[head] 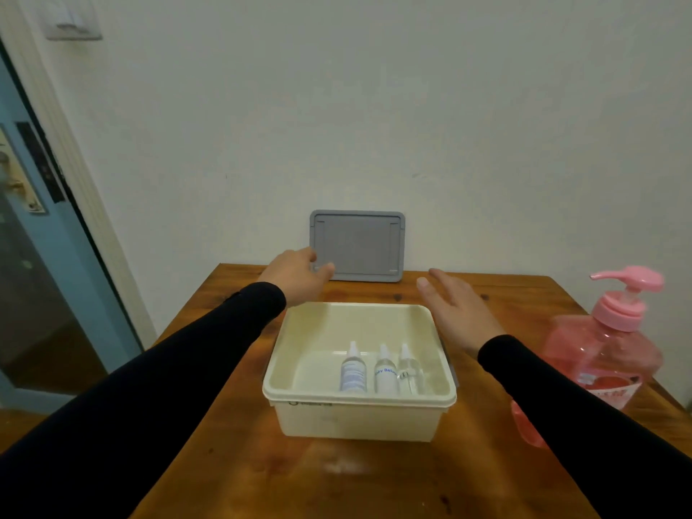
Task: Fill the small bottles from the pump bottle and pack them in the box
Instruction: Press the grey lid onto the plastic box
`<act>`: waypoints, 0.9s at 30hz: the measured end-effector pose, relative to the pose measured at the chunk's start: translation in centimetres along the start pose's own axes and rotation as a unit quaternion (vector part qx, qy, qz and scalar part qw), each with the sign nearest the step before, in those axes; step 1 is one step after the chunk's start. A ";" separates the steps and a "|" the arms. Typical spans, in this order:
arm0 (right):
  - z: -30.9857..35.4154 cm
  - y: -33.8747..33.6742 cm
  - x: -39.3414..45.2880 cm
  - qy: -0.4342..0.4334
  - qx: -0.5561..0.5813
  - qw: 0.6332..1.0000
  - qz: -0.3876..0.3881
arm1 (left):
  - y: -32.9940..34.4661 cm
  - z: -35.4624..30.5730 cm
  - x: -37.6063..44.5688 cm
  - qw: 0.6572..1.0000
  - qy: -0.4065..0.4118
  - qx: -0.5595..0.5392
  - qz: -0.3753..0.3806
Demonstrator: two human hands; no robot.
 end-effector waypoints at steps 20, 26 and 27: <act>-5.2 7.1 15.9 0.067 -0.049 0.997 0.005 | 7.0 6.7 14.7 0.998 -0.057 -0.023 0.017; -6.7 8.7 18.7 0.093 0.019 0.995 0.008 | 8.7 7.8 17.6 0.994 -0.086 -0.064 0.017; -6.8 8.9 19.1 0.096 0.035 0.995 0.008 | 9.0 8.0 18.0 0.993 -0.089 -0.081 0.017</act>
Point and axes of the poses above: each hand's wrist, its own x-axis towards the middle knuckle, its own y-axis out of the palm, z = x × y, the point moved 2 cm from there along x, towards the middle knuckle, and after that the axes turned 1 degree about -y, right-handed, at the moved point
